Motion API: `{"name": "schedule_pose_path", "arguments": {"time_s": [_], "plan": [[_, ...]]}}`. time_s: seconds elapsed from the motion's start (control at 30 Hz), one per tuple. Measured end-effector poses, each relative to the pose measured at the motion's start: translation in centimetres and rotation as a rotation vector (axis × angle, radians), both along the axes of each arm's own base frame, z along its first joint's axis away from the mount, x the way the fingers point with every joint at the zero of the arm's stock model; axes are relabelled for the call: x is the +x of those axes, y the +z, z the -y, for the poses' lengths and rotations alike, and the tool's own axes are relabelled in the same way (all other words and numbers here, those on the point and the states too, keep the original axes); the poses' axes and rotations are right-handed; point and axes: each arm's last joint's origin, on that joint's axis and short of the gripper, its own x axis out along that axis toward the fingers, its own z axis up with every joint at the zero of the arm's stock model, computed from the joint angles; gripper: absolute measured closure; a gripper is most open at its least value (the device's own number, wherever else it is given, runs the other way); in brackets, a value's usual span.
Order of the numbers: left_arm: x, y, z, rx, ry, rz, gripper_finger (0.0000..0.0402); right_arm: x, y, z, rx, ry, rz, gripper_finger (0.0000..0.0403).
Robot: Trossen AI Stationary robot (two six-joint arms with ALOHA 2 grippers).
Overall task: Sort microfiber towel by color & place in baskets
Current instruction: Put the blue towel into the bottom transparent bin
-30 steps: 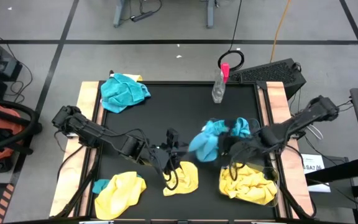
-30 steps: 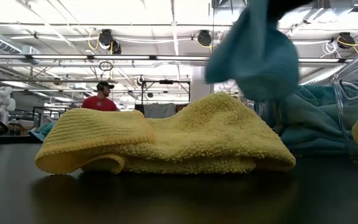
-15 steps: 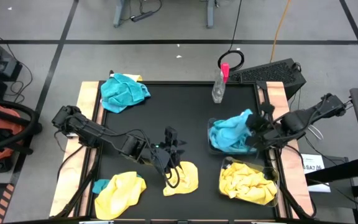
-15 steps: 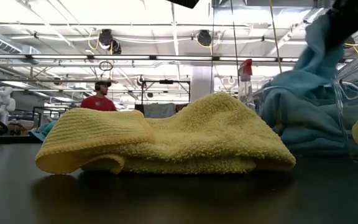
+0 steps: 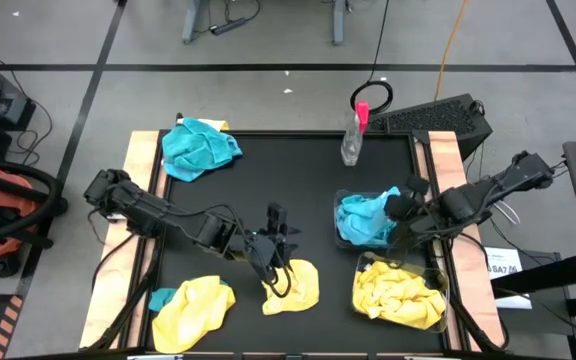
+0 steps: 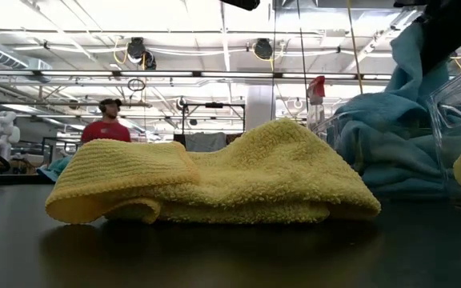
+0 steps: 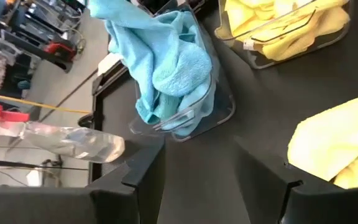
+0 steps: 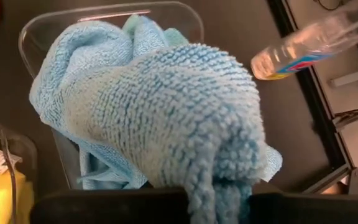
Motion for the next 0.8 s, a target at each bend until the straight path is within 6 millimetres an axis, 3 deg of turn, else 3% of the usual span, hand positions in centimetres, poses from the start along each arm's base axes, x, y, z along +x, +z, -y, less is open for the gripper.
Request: {"name": "schedule_pose_path", "arguments": {"time_s": [0.2, 0.43, 0.8], "plan": [[-0.1, -0.2, -0.1, -0.022, 0.008, -0.026, 0.0218, 2.0, -3.5, -0.6, 0.019, 0.009, -0.101, 0.0394], [-0.2, -0.3, -0.1, -0.036, 0.020, -0.033, 0.0218, 3.9, -8.0, 0.2, 0.096, -0.068, -0.159, 0.0394], [-0.2, -0.3, -0.1, -0.038, 0.021, -0.031, 0.0218, 6.7, -11.8, 2.5, 0.258, -0.110, -0.346, 0.0394]]}}
